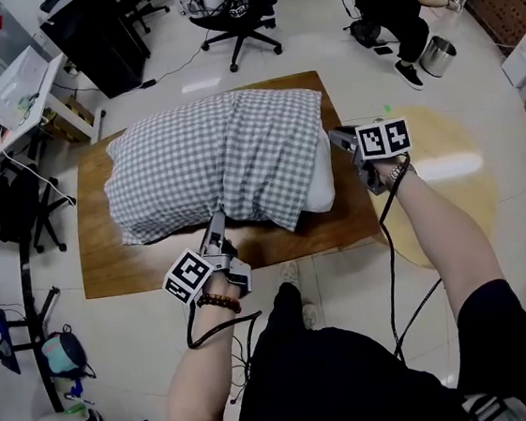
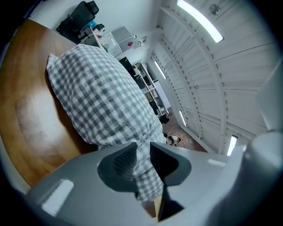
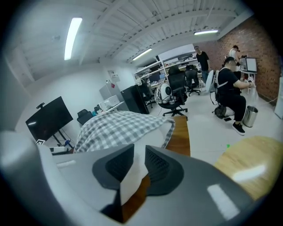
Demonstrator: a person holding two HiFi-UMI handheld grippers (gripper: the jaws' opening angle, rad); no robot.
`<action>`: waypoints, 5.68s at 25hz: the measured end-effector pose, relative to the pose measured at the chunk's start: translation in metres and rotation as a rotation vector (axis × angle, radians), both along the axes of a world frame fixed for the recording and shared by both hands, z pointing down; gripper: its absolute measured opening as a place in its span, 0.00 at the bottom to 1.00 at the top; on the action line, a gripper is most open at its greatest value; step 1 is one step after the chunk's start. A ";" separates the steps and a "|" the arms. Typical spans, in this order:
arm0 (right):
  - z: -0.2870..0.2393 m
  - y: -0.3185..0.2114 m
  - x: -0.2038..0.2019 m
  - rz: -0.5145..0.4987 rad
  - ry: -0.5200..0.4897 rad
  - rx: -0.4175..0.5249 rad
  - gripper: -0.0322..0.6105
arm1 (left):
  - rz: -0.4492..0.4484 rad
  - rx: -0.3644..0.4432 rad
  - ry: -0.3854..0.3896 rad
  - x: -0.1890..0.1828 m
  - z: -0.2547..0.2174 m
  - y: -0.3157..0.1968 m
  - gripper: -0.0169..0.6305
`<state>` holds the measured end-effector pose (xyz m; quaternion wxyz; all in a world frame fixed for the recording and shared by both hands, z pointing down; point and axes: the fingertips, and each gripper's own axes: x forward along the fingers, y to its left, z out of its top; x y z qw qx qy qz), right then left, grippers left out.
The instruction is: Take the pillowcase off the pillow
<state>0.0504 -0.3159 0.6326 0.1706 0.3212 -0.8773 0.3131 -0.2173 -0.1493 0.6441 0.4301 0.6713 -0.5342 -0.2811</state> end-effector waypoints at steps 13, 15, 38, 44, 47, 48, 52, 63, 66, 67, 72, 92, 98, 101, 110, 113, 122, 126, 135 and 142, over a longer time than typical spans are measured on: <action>-0.010 0.063 0.056 0.001 -0.016 0.068 0.18 | 0.144 0.112 -0.169 0.081 -0.062 0.038 0.19; -0.016 0.070 0.058 0.002 -0.013 0.076 0.18 | 0.179 0.125 -0.202 0.089 -0.077 0.039 0.19; -0.052 0.038 0.049 0.178 0.051 0.057 0.19 | 0.642 0.207 -0.515 0.108 -0.209 -0.050 0.24; -0.058 0.021 0.052 0.203 0.063 0.019 0.19 | 0.776 0.186 -0.586 0.116 -0.233 -0.086 0.27; -0.052 0.009 0.049 0.203 0.057 0.001 0.20 | 0.850 0.173 -0.639 0.118 -0.232 -0.107 0.29; -0.050 0.003 0.046 0.200 0.054 -0.006 0.21 | 0.875 0.162 -0.654 0.116 -0.231 -0.114 0.29; -0.048 -0.025 0.043 0.180 0.037 -0.038 0.24 | 0.943 0.131 -0.713 0.113 -0.236 -0.151 0.30; -0.016 -0.111 0.038 0.044 -0.071 -0.177 0.29 | 1.229 0.033 -0.918 0.155 -0.199 -0.275 0.36; -0.011 -0.127 0.030 -0.011 -0.112 -0.207 0.30 | 1.313 0.005 -0.976 0.166 -0.180 -0.302 0.38; -0.009 -0.130 0.027 -0.031 -0.124 -0.218 0.30 | 1.341 -0.005 -0.990 0.169 -0.174 -0.310 0.39; 0.004 -0.148 0.011 -0.104 -0.177 -0.284 0.34 | 1.460 -0.056 -1.038 0.175 -0.145 -0.354 0.40; 0.011 -0.169 -0.013 -0.170 -0.374 -0.382 0.08 | 1.808 -0.333 -1.103 0.164 -0.024 -0.407 0.16; -0.010 -0.162 0.006 -0.092 -0.349 -0.275 0.07 | 1.708 -0.313 -1.103 0.156 -0.038 -0.408 0.06; -0.029 -0.159 0.011 -0.078 -0.325 -0.217 0.07 | 1.652 -0.318 -1.090 0.149 -0.051 -0.411 0.05; -0.060 -0.133 0.024 -0.059 -0.256 -0.102 0.07 | 1.494 -0.376 -1.196 0.101 -0.066 -0.406 0.04; -0.067 -0.127 0.028 -0.044 -0.241 -0.084 0.07 | 1.459 -0.384 -1.173 0.085 -0.069 -0.400 0.04; -0.072 -0.124 0.057 0.044 -0.173 -0.054 0.07 | 1.368 -0.407 -1.171 0.044 -0.073 -0.385 0.04; -0.065 -0.130 0.068 0.078 -0.153 -0.070 0.07 | 1.332 -0.403 -1.157 0.037 -0.073 -0.380 0.04; -0.049 -0.122 0.053 0.053 -0.100 -0.081 0.14 | 1.311 -0.271 -1.134 0.059 -0.071 -0.362 0.13; -0.058 -0.092 0.056 0.075 -0.125 -0.064 0.28 | 1.187 -0.140 -1.142 0.079 -0.117 -0.329 0.23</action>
